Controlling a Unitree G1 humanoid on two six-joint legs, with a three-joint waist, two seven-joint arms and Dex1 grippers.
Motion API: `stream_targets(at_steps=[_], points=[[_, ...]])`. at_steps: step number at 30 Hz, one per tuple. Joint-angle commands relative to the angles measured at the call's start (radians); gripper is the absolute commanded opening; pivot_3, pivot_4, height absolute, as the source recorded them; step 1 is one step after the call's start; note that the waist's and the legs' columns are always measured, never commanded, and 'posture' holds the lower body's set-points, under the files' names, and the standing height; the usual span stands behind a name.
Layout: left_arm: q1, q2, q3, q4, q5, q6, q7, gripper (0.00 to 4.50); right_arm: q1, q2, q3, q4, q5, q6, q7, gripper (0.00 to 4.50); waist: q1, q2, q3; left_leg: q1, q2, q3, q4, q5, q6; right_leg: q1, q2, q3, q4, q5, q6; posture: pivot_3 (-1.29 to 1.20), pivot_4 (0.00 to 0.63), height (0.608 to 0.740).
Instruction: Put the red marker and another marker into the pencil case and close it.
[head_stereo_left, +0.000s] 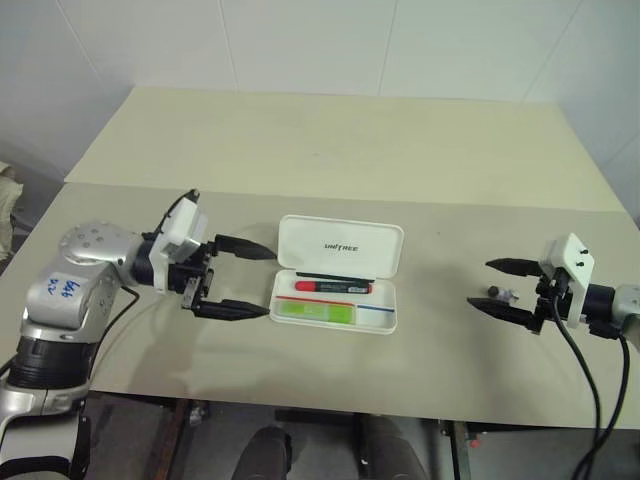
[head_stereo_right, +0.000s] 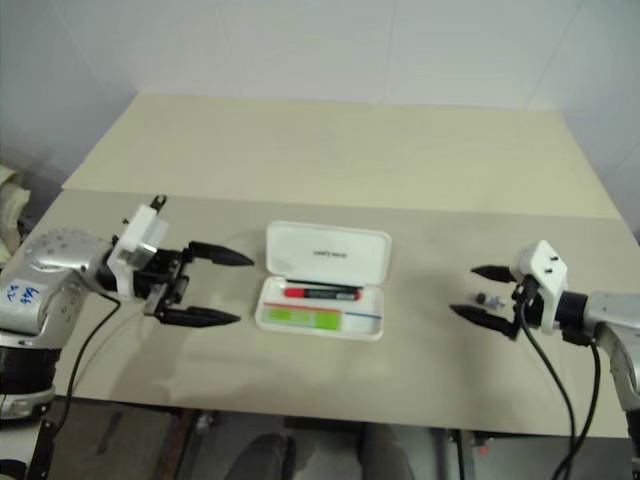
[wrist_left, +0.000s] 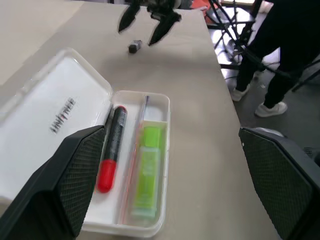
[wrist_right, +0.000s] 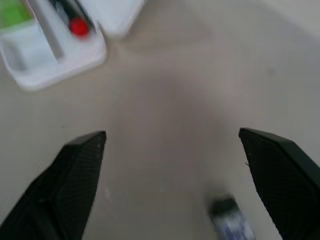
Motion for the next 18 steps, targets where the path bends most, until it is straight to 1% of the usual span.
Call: stream_targets(at_steps=[1, 5, 11, 18], points=[[-0.036, 0.014, 0.02, 0.019, 0.0, -0.026, -0.007, 4.47, -0.082, -0.02, 0.032, 0.132, -0.05, -0.082, 0.084, 4.5, -0.007, 0.0, 0.0, 0.0, 0.0, 0.0, 0.0, 0.0, 0.0, 0.0, 0.0, 0.0, 0.0, 0.0, 0.0, 0.0, 0.15, 0.74], [-0.024, 0.018, 0.039, -0.013, -0.016, -0.011, 0.019, 4.47, -0.172, -0.014, 0.085, 0.287, -0.109, -0.14, 0.143, 4.5, -0.016, 0.0, 0.0, 0.0, 0.0, 0.0, 0.0, 0.0, 0.0, 0.0, 0.0, 0.0, 0.0, 0.0, 0.0, 0.0, 0.15, 0.74], [0.027, 0.044, 0.077, -0.074, -0.036, 0.017, 0.05, 4.47, -0.279, 0.005, 0.122, 0.47, -0.167, -0.208, 0.187, 4.5, -0.022, 0.001, 0.001, 0.0, 0.001, 0.001, -0.001, 0.0, 0.0, -0.001, 0.0, 0.001, 0.0, 0.0, 0.0, 0.0, 0.15, 0.74], [0.065, 0.077, 0.117, -0.122, -0.058, 0.035, 0.072, 4.47, -0.411, 0.072, 0.162, 0.665, -0.243, -0.284, 0.184, 4.5, -0.023, 0.001, 0.001, 0.001, 0.001, 0.001, 0.0, 0.0, -0.001, -0.001, 0.0, 0.001, 0.002, 0.0, 0.0, 0.0, 0.15, 0.74]])
